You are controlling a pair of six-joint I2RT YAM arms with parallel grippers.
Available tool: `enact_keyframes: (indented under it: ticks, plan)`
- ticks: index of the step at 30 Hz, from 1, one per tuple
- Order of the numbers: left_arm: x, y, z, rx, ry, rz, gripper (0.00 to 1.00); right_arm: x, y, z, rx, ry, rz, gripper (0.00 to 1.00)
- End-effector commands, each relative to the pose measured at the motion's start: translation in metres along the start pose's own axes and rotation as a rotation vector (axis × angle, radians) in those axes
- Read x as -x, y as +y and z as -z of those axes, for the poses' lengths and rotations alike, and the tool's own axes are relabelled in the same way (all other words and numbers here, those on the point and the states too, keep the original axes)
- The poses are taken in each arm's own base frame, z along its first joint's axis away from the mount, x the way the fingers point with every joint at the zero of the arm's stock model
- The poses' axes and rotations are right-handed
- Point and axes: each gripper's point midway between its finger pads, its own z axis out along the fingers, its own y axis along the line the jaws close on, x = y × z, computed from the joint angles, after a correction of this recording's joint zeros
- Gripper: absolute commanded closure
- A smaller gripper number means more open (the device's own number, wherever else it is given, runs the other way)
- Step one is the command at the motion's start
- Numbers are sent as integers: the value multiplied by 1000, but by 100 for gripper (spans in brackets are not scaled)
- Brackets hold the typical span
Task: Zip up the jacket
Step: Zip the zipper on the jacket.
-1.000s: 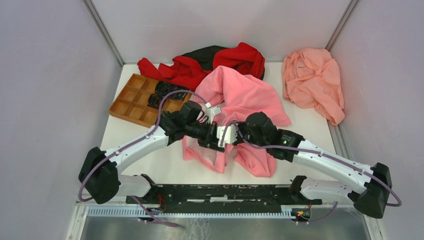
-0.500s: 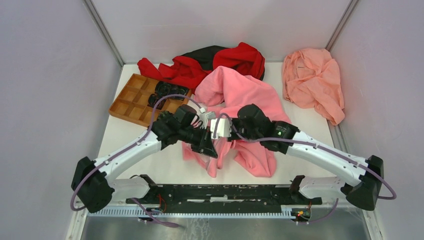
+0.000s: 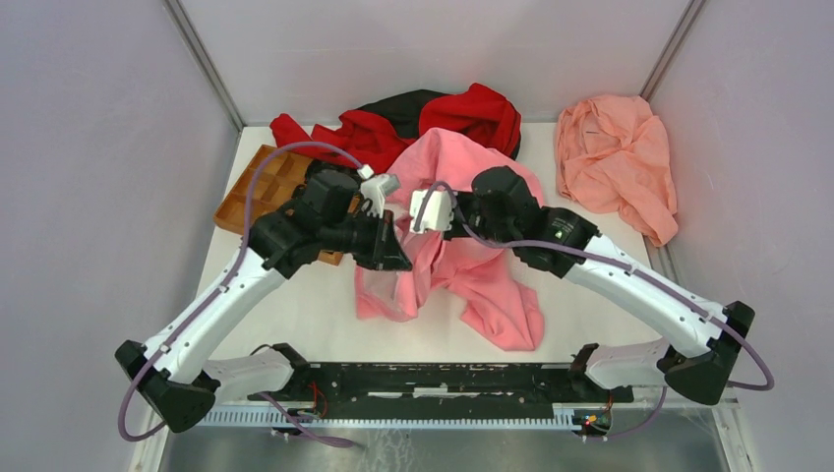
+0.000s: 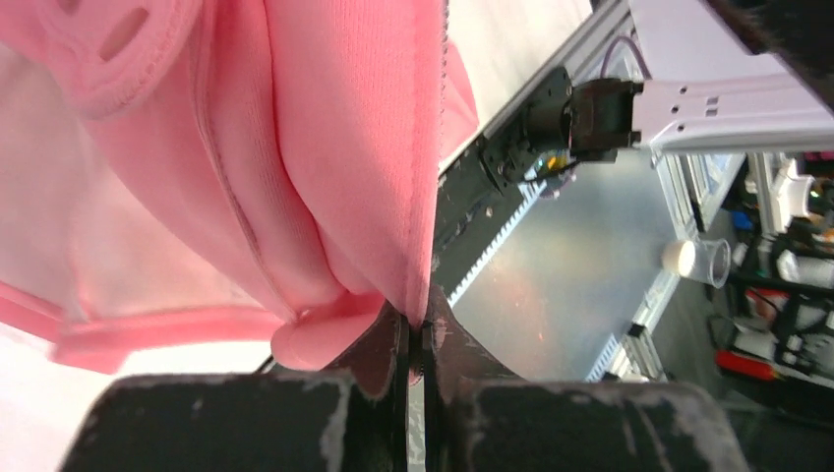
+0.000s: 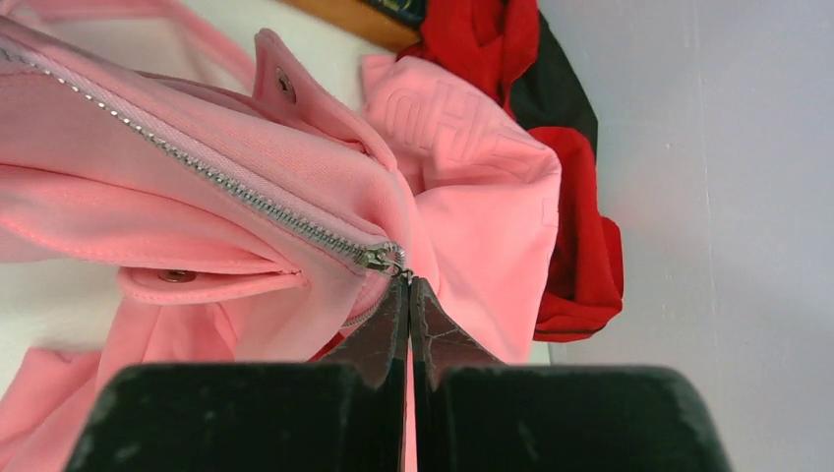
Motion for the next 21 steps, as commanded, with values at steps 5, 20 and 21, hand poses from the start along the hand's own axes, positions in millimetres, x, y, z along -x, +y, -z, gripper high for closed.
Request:
enact_keyframes:
  ticks: [5,20,21]
  plan:
    - [65,-21,85,191,-252,-214,98,-2,-23,25,-47,-13,-235,100]
    - [63,-16,22,48,-131,-201,98,-128,94,1,261,105,-815,100]
    - [62,-13,22,63,-127,-204,98,-135,98,0,265,110,-846,100]
